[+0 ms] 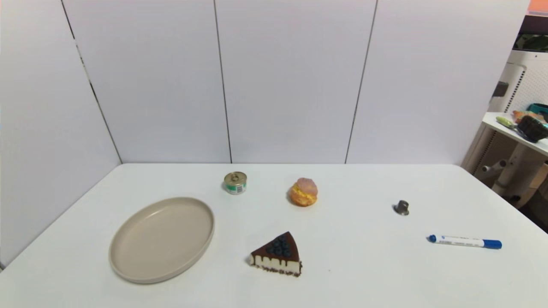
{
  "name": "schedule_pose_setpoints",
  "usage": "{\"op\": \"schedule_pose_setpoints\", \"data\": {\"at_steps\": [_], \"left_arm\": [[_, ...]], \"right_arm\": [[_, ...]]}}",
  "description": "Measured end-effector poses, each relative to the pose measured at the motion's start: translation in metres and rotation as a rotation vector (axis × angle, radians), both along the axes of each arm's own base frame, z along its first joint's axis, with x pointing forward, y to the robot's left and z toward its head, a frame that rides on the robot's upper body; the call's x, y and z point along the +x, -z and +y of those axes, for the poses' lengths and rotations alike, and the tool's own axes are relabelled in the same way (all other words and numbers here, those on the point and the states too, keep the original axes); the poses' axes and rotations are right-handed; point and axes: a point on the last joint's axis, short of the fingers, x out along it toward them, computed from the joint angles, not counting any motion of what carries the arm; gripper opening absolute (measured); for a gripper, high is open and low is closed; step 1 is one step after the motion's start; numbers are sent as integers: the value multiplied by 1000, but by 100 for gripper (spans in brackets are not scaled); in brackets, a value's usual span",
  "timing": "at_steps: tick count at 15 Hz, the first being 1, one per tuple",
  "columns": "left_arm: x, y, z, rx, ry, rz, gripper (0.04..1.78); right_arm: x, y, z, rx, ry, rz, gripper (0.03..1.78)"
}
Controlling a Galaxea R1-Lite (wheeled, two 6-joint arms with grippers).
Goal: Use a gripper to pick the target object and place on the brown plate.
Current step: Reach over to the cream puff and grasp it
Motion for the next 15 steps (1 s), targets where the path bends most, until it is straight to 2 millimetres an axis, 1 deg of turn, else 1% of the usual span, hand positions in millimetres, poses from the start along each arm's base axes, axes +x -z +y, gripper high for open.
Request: {"op": "schedule_pose_setpoints", "data": {"at_steps": [6, 10, 11, 12, 14, 15], "left_arm": [[0, 0, 0, -1, -1, 0, 169], [1, -2, 1, -44, -22, 9, 169], [1, -7, 1, -45, -22, 17, 169], [3, -17, 1, -44, -20, 31, 169], [13, -46, 0, -26, 9, 97, 169], [22, -66, 0, -11, 46, 142, 169]], "right_arm": [[0, 0, 0, 0, 0, 0, 169], [0, 0, 0, 0, 0, 0, 169], [0, 0, 0, 0, 0, 0, 169], [0, 0, 0, -1, -1, 0, 169], [0, 0, 0, 0, 0, 0, 169], [0, 0, 0, 0, -1, 0, 169]]}}
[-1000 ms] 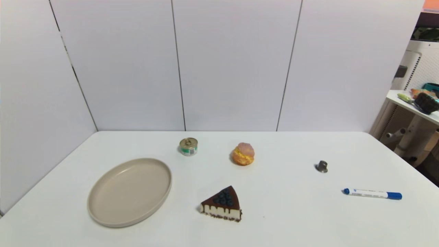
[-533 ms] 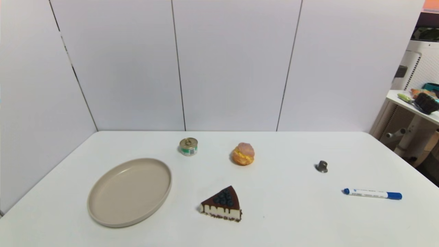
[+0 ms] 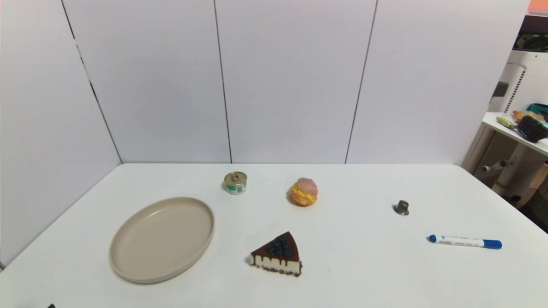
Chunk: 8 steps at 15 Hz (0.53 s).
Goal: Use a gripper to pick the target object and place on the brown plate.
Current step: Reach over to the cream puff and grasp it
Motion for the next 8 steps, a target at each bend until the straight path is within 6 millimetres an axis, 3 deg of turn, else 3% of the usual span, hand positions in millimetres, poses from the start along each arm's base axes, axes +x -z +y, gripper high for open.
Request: {"op": "schedule_pose_setpoints", "data": {"at_steps": [5, 6, 8], "left_arm": [[78, -124, -17, 78, 272, 130, 169], [100, -141, -26, 111, 327, 170, 169], [142, -153, -47, 177, 425, 265, 169]], "right_arm": [[0, 0, 0, 0, 0, 0, 169], [0, 0, 0, 0, 0, 0, 169], [0, 0, 0, 0, 0, 0, 169]]}}
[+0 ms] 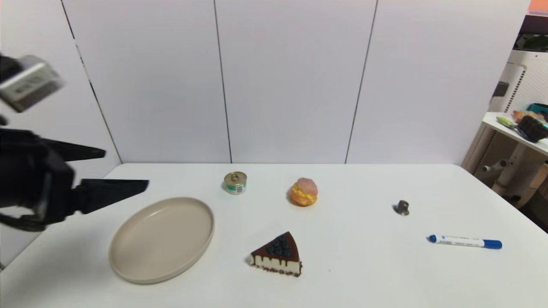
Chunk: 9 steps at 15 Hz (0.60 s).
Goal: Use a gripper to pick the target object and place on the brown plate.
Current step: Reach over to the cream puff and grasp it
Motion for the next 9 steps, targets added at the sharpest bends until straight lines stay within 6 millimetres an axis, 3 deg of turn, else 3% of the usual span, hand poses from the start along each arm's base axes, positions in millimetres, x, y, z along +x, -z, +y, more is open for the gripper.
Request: {"op": "schedule_pose_setpoints", "data": {"at_steps": [4, 9], "left_arm": [[79, 21, -57, 93, 153, 144, 169], [147, 57, -121, 102, 240, 155, 169]], "right_arm": [[0, 0, 0, 0, 0, 0, 169], [0, 0, 0, 0, 0, 0, 169]]}}
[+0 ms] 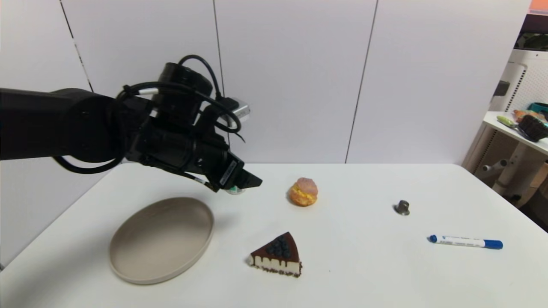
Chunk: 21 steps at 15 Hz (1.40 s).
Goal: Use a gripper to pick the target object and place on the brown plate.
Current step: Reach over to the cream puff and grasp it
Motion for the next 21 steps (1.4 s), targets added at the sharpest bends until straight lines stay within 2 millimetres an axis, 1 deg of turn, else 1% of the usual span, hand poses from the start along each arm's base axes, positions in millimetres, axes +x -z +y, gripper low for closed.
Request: {"op": "schedule_pose_setpoints", "data": {"at_steps": [4, 8, 11, 14, 21], "left_arm": [[32, 18, -40, -6, 46, -2, 169], [49, 42, -70, -12, 86, -9, 169], [55, 56, -82, -3, 101, 8, 169], [57, 67, -89, 3, 102, 37, 169], [69, 86, -109, -37, 97, 37, 169]], "right_arm": [[0, 0, 0, 0, 1, 0, 169], [0, 0, 0, 0, 0, 0, 169], [0, 0, 0, 0, 0, 0, 169], [0, 0, 0, 0, 0, 0, 169], [0, 0, 0, 0, 0, 0, 169]]}}
